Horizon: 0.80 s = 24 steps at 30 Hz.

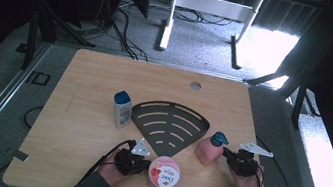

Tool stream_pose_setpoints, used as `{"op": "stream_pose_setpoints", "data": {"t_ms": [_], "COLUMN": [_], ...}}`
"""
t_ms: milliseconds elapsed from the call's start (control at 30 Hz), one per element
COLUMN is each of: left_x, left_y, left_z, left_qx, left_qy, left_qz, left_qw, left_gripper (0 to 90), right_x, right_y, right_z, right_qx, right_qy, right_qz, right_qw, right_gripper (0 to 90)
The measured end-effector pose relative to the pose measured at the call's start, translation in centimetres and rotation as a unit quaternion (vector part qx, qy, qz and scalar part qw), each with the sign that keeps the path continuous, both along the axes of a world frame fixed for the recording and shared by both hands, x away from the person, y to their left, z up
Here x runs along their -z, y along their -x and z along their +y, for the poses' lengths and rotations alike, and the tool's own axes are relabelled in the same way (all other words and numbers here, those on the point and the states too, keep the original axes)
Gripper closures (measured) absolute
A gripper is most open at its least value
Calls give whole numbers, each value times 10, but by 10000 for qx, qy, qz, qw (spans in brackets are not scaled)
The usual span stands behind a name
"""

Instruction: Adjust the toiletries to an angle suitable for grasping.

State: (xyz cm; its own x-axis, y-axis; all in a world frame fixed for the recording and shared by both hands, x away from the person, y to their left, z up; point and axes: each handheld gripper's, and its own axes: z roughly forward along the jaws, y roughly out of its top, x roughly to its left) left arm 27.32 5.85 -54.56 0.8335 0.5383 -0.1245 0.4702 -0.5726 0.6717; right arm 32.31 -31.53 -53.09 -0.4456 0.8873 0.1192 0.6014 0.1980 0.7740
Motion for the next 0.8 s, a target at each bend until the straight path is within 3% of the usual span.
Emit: {"op": "stream_pose_setpoints", "data": {"t_ms": [467,800], "left_x": [4,2], "left_y": [11,13], "left_z": [-27,-31], "left_qx": [379,409], "left_qy": [26,38], "left_qz": [64,48], "left_qw": [9993,9991], "left_gripper": [878,855], "right_x": [-2,-2], "right_y": [-3,-4], "right_z": [3,5], "right_qx": [-163,-354], "right_qy": [-73,-88], "right_qz": [-59,-62], "right_qw": [9998,9993], "right_gripper": [899,899]}}
